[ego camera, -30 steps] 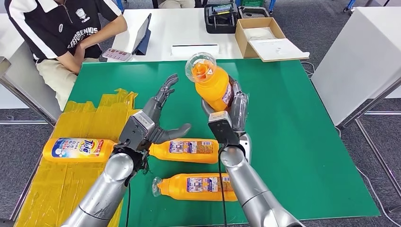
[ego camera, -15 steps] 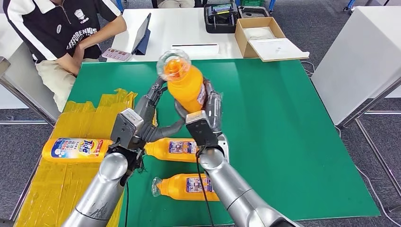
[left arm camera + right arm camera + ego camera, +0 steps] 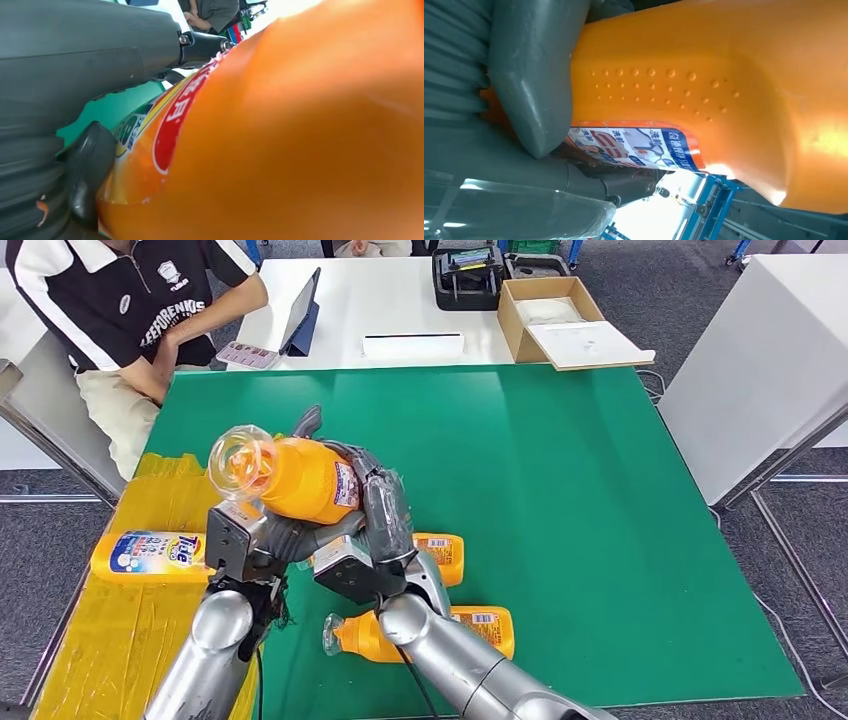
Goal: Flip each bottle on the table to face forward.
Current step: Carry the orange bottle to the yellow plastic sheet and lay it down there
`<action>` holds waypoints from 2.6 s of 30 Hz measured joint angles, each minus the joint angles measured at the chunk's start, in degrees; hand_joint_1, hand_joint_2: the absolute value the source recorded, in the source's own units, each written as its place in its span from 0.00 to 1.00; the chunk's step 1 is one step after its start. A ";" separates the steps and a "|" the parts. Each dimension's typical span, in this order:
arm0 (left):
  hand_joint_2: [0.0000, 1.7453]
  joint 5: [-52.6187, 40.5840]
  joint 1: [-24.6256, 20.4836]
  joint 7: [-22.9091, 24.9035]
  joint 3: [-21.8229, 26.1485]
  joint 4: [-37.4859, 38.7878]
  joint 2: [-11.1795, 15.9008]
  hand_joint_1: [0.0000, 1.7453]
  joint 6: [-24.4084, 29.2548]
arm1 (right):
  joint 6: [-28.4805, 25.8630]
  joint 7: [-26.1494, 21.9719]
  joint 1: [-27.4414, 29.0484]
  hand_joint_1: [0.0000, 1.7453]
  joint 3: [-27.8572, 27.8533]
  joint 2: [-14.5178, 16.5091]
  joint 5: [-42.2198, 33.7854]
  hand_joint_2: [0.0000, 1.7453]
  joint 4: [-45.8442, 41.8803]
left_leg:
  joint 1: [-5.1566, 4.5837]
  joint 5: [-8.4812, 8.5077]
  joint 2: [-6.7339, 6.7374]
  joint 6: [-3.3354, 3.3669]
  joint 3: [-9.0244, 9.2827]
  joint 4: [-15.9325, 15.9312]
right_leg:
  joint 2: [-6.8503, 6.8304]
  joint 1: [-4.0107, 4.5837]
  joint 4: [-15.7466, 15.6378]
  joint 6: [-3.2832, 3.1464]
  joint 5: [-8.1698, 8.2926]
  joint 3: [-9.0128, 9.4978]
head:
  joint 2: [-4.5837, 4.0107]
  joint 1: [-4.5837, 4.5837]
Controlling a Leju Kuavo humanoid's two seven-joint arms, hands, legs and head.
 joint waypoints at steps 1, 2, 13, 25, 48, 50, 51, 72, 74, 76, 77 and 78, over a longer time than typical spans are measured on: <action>1.00 -0.03 0.16 0.01 0.02 -0.07 0.01 0.00 0.08 | 0.00 0.03 -0.03 1.00 0.13 -0.02 0.15 1.00 0.13 | 0.00 0.00 0.00 0.00 0.00 0.00 | 0.00 0.00 0.00 0.00 0.00 0.00 | 0.00 0.01; 1.00 -0.08 0.26 0.01 0.03 -0.09 0.01 0.00 0.18 | -0.03 0.09 -0.08 1.00 0.20 -0.03 0.41 1.00 0.30 | 0.00 0.00 0.00 0.00 0.00 0.00 | 0.00 0.00 0.00 0.00 0.00 0.00 | 0.00 0.00; 1.00 -0.60 0.33 0.68 0.03 0.04 0.01 0.00 0.53 | -0.23 1.38 -1.13 1.00 0.89 -0.38 2.43 1.00 3.28 | 0.02 0.00 0.02 0.00 0.00 0.01 | 0.02 0.01 0.00 0.00 0.01 -0.06 | 0.00 0.00; 1.00 -0.17 0.13 1.33 -0.04 0.00 -0.45 0.00 1.24 | -1.51 2.58 -1.60 1.00 -0.92 -0.31 3.92 1.00 5.43 | 0.01 0.00 0.03 0.00 -0.01 0.01 | 0.03 0.01 0.00 0.01 0.01 -0.06 | 0.00 0.01; 1.00 9.14 1.68 1.62 -0.26 -3.89 -1.44 0.00 -2.64 | -2.32 3.47 -0.48 1.00 -4.33 -0.29 7.22 1.00 6.22 | 0.01 0.00 0.03 0.00 -0.02 0.01 | 0.03 0.01 0.00 0.01 0.01 -0.07 | 0.00 0.00; 1.00 10.64 1.65 1.65 -0.50 -3.85 -1.49 0.00 -3.10 | -2.39 3.46 -0.48 1.00 -4.63 -0.29 7.57 1.00 6.24 | 0.01 0.00 0.03 0.00 -0.02 0.01 | 0.03 0.01 0.00 0.01 0.01 -0.07 | 0.00 0.01; 1.00 11.32 1.62 1.67 -0.69 -3.80 -1.51 0.11 -3.34 | -2.43 3.45 -0.48 1.00 -4.83 -0.29 7.74 1.00 6.26 | 0.01 0.00 0.03 0.00 -0.02 0.01 | 0.03 0.01 0.00 0.01 0.01 -0.07 | 0.00 0.01; 1.00 13.85 -0.11 1.67 -2.48 -1.77 -1.90 1.00 -3.91 | -2.36 3.92 0.17 1.00 -7.11 -0.20 7.75 1.00 6.21 | 0.02 0.00 0.03 0.00 -0.03 0.01 | 0.05 0.01 0.01 0.01 0.01 -0.08 | 0.00 0.00; 1.00 13.89 -0.11 1.67 -2.47 -1.77 -1.90 1.00 -3.75 | -2.36 4.12 0.18 1.00 -7.04 -0.12 7.56 1.00 6.16 | 0.02 0.00 0.03 0.00 -0.03 0.01 | 0.05 0.01 0.01 0.01 0.01 -0.08 | 0.00 0.00; 1.00 13.90 -0.10 1.66 -2.46 -1.77 -1.90 1.00 -3.69 | -2.34 4.16 0.18 1.00 -7.00 -0.05 7.36 1.00 6.15 | 0.02 0.00 0.03 0.00 -0.03 0.01 | 0.05 0.01 0.01 0.01 0.01 -0.08 | 0.00 0.00; 1.00 13.90 -0.10 1.66 -2.45 -1.77 -1.90 1.00 -3.65 | -2.32 4.19 0.18 1.00 -6.98 -0.02 7.16 1.00 6.15 | 0.01 0.00 0.03 0.00 -0.03 0.01 | 0.05 0.01 0.01 0.01 0.01 -0.08 | 0.00 0.00; 1.00 13.90 -0.07 1.66 -2.41 -1.77 -1.90 1.00 -3.60 | -2.30 4.26 0.18 1.00 -6.90 0.02 6.79 1.00 6.12 | 0.01 0.00 0.03 0.00 -0.04 0.01 | 0.05 0.01 0.01 0.01 0.01 -0.07 | 0.00 0.00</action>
